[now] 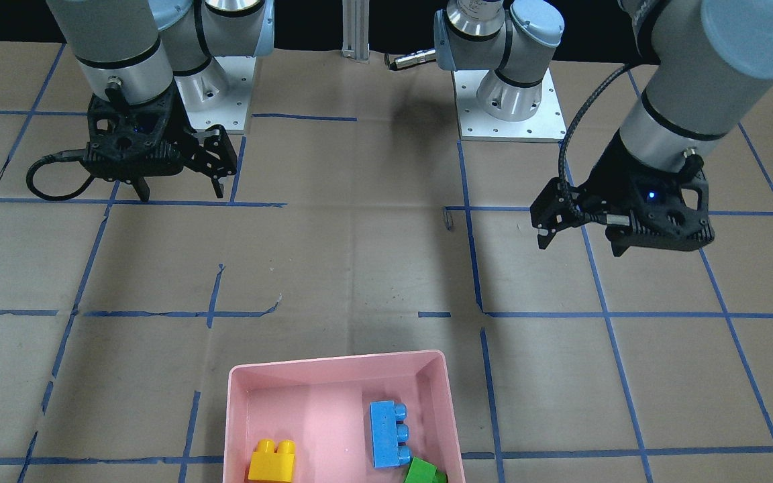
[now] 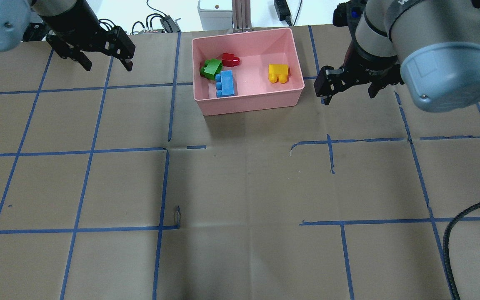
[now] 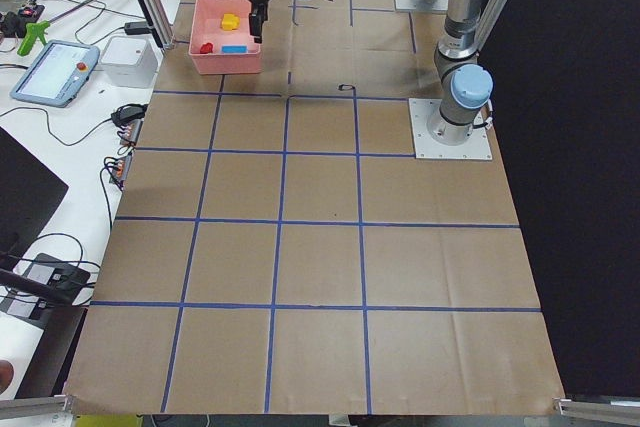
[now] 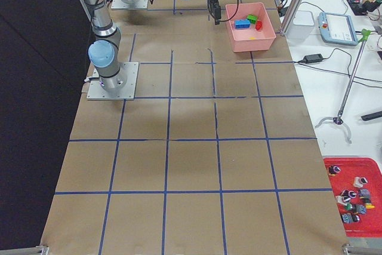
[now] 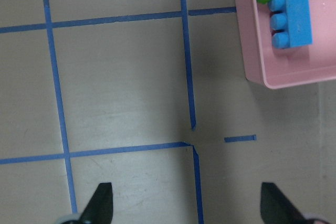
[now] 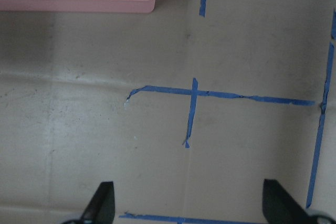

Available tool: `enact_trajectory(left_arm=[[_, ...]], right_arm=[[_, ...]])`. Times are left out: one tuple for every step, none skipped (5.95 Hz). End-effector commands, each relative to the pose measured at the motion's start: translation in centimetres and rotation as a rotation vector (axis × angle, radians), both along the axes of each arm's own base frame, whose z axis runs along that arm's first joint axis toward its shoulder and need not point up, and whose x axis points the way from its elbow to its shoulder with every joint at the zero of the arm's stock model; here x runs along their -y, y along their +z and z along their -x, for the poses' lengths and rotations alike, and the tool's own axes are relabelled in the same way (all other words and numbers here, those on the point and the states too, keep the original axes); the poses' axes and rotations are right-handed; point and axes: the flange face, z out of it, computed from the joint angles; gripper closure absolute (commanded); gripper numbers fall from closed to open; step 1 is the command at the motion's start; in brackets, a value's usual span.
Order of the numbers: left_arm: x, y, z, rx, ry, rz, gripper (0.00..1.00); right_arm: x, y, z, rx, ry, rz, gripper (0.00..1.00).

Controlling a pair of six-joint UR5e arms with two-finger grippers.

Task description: Put all blocks into box

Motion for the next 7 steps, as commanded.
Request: enact_trajectory(left_arm=[[-3.9,2.4,0.5,-0.008,-0.004,0.001,0.01],[-4.9,1.8,0.6,-0.008,-0.004,-0.011,0.01],[-5.7,1.2,0.6,0.001,-0.002,-0.023,0.01],[-5.8,0.9,0.5,0.002,-0.001,-0.025,0.01],[-5.7,1.0,0.6,0.002,-0.002,-0.018,0.01],[-5.7,1.0,0.6,0.003,-0.002,-0.017,0.01],[-5.6,0.9,0.6,0.003,-0.002,-0.017,0.01]], right_arm=[[-1.5,2.3,-0.1,-0.005,-0.014,0.012,0.0],[-2.4,2.7,0.0,-0.007,-0.017,-0.009,0.0],[-2.2,2.7,0.0,-0.008,-0.011,-0.006,0.0],[-2.1,2.8,0.0,-0.006,-0.01,0.004,0.0],[-2.0,2.7,0.1,-0.007,-0.008,0.003,0.0],[-2.0,2.7,0.1,-0.007,-0.006,0.001,0.0],[-2.0,2.7,0.1,-0.007,-0.006,0.001,0.0]])
